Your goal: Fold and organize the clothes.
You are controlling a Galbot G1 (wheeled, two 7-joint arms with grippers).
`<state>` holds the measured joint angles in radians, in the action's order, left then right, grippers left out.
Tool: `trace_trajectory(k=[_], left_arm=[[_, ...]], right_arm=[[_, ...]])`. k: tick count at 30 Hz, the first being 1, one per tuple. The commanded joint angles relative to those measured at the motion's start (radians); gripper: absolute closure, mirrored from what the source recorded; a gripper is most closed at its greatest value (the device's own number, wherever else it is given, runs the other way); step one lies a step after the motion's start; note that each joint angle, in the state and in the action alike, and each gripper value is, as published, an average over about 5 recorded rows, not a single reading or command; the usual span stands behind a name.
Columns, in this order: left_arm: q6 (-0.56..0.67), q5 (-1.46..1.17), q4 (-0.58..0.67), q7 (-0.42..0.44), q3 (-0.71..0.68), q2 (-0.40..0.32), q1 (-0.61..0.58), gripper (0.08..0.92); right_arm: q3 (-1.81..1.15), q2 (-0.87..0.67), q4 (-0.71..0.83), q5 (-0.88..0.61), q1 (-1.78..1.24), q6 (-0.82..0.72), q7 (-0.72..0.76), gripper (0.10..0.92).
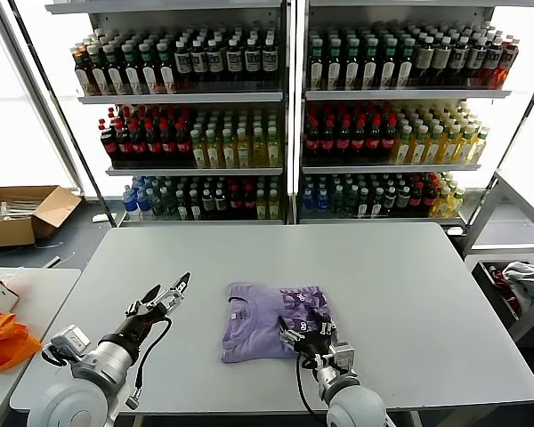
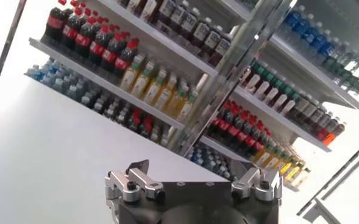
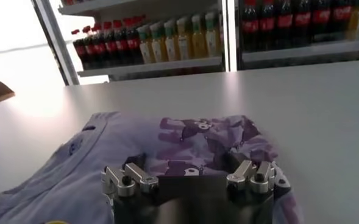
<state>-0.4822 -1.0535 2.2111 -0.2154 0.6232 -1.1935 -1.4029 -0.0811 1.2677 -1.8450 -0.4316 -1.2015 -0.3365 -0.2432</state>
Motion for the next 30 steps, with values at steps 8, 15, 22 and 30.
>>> trace_trajectory(k=[8, 15, 22, 30], left_arm=[[0.034, 0.148, 0.030, 0.081, 0.018, 0.001, -0.040, 0.177], [0.075, 0.307, 0.037, 0.178, 0.041, -0.015, -0.103, 0.177], [0.095, 0.362, 0.055, 0.253, 0.094, -0.031, -0.151, 0.177], [0.096, 0.405, 0.061, 0.268, 0.148, -0.032, -0.187, 0.177]], right_arm=[[-0.303, -0.036, -0.322, 0.092, -0.133, 0.159, 0.104, 0.203], [-0.569, -0.036, -0.355, 0.041, -0.317, 0.154, 0.243, 0.203], [-0.694, -0.025, -0.318, 0.101, -0.379, 0.235, 0.373, 0.203], [-0.867, 0.004, -0.296, 0.040, -0.394, 0.230, 0.412, 0.203]])
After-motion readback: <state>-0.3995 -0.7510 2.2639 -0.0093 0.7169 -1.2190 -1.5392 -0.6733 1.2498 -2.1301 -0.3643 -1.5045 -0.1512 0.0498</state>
